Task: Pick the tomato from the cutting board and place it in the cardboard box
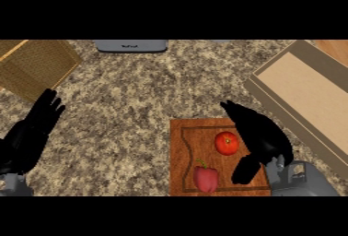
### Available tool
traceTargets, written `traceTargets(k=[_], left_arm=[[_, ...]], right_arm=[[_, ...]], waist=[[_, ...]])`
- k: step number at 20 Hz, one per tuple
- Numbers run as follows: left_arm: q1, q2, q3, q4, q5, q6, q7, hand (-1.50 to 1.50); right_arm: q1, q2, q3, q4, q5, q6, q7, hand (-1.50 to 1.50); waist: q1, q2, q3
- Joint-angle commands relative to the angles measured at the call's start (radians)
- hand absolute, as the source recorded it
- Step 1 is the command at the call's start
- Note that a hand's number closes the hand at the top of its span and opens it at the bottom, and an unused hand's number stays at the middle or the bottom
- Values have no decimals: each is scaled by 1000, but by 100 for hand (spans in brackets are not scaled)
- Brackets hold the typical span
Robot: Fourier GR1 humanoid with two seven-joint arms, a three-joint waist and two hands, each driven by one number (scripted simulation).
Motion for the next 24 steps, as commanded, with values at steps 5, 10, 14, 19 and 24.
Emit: traceTargets(k=[5,10,14,19,24], left_arm=[[17,-19,31,-4,-14,-42,-3,0],[-12,-43,27,57,-52,-37,-31,0],[-10,-2,90,-6,2,-78,34,0],[4,-91,14,-52,-76,-14,47,0],[-27,-64,67,52,-59,-80,-16,0]], right_arm=[[12,92,-20,20,81,85,39,-150],[16,150,9,94,157,68,32,-150],[22,133,-49,137,187,79,-47,-150],[27,183,-41,148,237,98,-42,-150],[33,180,-54,226,273,107,-123,-150]], waist=[[0,-1,0],[0,0,0],[1,0,0],[0,0,0],[0,0,0]])
